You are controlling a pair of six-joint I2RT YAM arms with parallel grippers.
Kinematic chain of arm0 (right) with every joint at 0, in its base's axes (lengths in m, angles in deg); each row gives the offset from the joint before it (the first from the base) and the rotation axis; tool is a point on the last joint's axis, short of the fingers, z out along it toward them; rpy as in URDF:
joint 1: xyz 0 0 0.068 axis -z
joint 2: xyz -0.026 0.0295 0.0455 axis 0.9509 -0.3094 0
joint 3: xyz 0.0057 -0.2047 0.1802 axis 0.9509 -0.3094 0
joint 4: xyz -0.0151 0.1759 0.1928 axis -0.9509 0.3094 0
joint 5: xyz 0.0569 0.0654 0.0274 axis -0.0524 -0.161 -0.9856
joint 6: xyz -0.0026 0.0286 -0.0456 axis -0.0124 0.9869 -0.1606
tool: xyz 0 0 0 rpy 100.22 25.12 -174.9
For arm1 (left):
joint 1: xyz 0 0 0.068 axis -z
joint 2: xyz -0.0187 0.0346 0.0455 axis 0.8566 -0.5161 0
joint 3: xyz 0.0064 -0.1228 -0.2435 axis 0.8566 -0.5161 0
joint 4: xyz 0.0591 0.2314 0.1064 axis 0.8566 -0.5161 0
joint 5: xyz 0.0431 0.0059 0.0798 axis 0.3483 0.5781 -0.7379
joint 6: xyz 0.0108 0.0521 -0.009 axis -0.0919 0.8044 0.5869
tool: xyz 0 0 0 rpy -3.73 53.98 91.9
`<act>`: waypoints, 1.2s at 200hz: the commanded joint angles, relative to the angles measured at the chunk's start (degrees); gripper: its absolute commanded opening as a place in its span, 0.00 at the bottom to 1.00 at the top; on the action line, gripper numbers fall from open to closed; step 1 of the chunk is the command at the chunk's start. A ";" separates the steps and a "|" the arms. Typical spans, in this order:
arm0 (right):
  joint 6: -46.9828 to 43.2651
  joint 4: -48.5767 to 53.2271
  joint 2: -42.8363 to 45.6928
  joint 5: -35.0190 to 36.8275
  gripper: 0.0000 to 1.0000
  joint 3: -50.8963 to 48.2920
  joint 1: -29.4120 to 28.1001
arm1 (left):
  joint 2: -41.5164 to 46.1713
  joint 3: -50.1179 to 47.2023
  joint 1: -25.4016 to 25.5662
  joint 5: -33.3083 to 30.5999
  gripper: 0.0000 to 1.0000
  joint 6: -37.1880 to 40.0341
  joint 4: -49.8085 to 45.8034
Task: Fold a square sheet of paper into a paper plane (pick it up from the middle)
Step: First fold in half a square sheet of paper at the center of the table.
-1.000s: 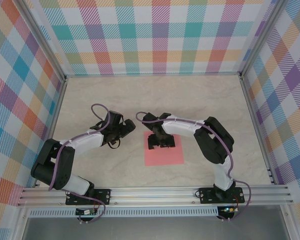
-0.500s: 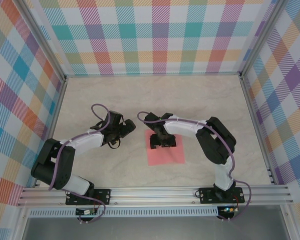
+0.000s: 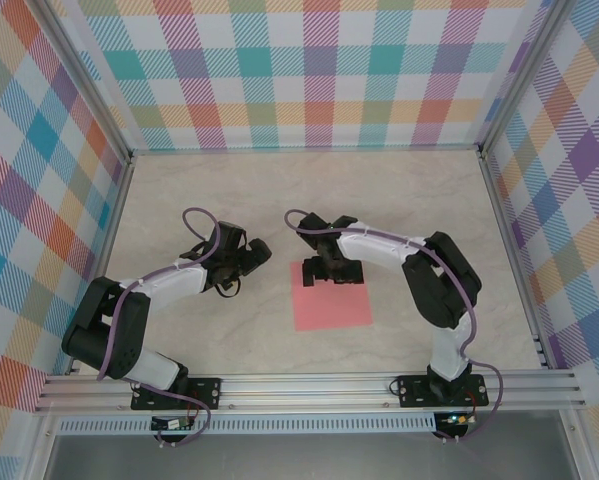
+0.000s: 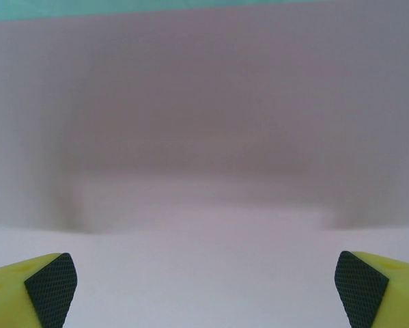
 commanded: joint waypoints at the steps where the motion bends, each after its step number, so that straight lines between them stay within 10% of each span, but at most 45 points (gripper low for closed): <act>1: 1.09 -0.22 -3.00 -1.69 1.00 0.79 -0.05 | 0.12 -0.43 0.18 1.14 1.00 -0.22 1.12; 113: 2.68 -7.45 2.23 -3.78 0.62 -4.62 0.89 | 0.96 -2.44 0.14 7.72 1.00 -1.82 5.56; 166: 3.83 -26.14 12.69 -26.39 0.22 -10.41 4.06 | 0.70 -5.81 0.01 19.27 0.91 -6.93 16.60; 240: 11.20 -51.66 12.53 -53.98 0.21 -18.54 12.26 | 1.27 -12.54 -2.67 33.39 0.76 -15.37 38.32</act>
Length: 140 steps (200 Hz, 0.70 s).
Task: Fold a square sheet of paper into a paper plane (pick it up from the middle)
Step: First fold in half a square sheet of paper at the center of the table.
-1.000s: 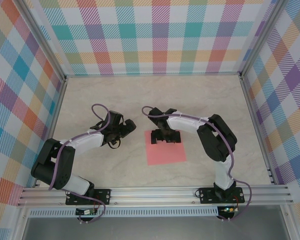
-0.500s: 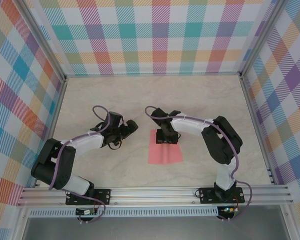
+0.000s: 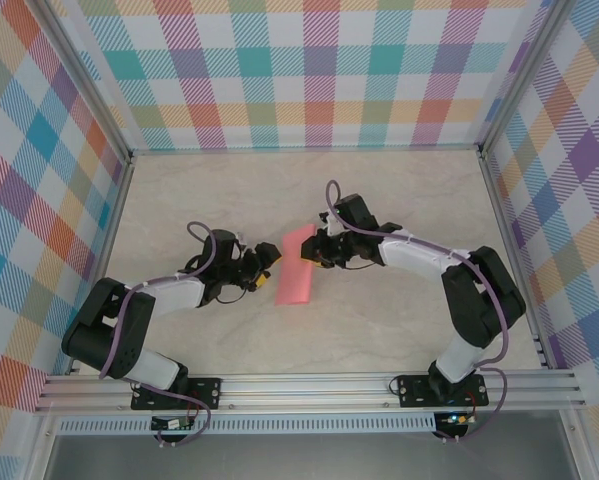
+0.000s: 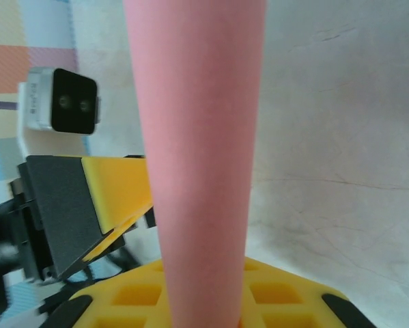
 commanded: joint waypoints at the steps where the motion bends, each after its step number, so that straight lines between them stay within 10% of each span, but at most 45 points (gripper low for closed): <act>1: 3.01 -10.17 -1.73 -12.41 0.21 -1.17 1.59 | 1.21 -2.18 -1.01 7.06 0.76 -3.71 11.14; 42: 4.88 -14.33 -3.80 -18.27 0.25 -3.05 4.44 | 0.34 -5.44 -1.05 10.33 0.74 -6.80 22.43; 140: 8.89 -20.03 -8.01 -22.13 0.26 -4.75 7.08 | -1.64 -6.07 -0.64 9.71 0.30 -10.19 32.03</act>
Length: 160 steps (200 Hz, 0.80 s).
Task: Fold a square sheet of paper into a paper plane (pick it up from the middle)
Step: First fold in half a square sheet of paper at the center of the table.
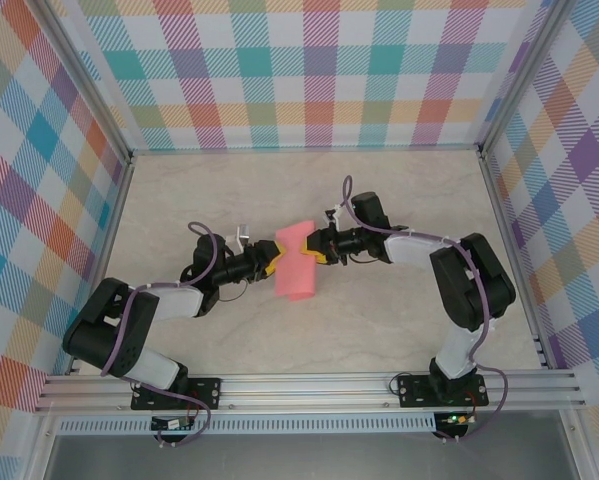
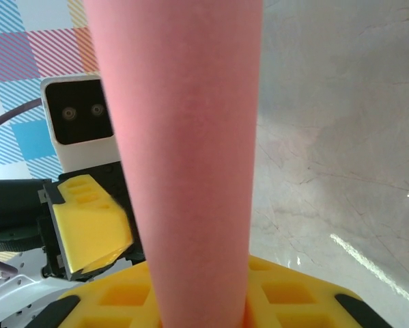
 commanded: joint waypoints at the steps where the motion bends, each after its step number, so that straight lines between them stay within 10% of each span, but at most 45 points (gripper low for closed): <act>1: 1.61 -3.42 -1.50 -2.33 0.26 -1.51 0.33 | -0.94 -0.67 -0.49 0.28 0.29 -0.88 4.69; 49: -1.94 1.60 -1.32 1.00 0.42 -1.66 1.18 | -1.79 1.21 0.54 -0.88 0.02 1.72 -0.07; 90: -10.36 14.75 4.32 11.74 0.78 -2.29 3.30 | 0.65 6.16 3.92 -3.88 0.00 9.81 -15.19; 160: -11.05 23.67 14.31 25.25 0.87 -6.32 5.16 | -3.79 13.30 10.05 -5.87 0.00 12.03 -18.69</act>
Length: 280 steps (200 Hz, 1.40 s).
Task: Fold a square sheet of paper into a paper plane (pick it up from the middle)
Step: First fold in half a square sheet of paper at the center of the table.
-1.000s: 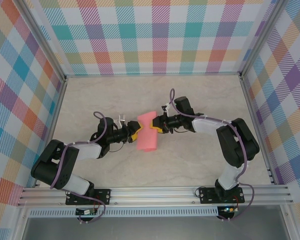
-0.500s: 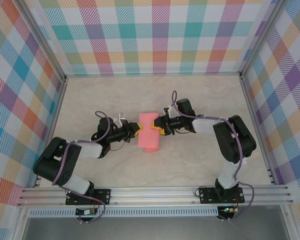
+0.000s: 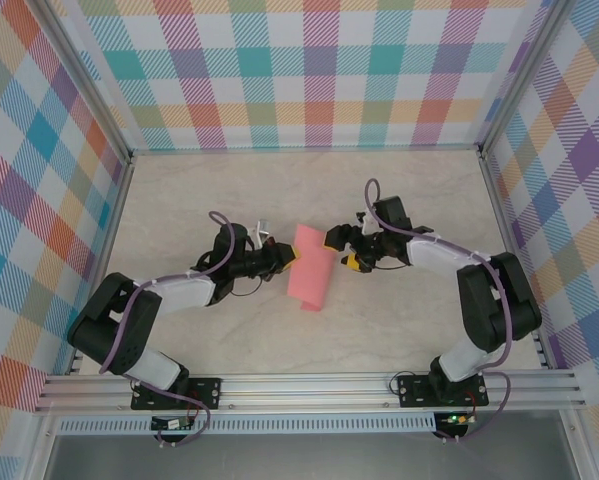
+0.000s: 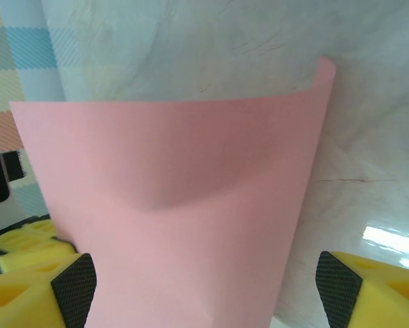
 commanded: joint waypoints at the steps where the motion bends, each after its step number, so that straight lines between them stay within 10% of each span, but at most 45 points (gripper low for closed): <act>1: -1.16 5.13 3.20 5.87 0.87 -2.02 0.16 | -2.38 3.27 2.45 -1.16 0.00 2.00 -1.88; 109: -0.40 7.55 8.73 7.76 0.86 -8.14 0.18 | -17.71 12.60 8.34 -9.53 0.00 -0.77 -7.14; 280: -6.88 12.71 -6.75 6.04 0.52 -0.01 -0.19 | -21.46 15.71 9.07 -7.40 0.10 2.88 -10.47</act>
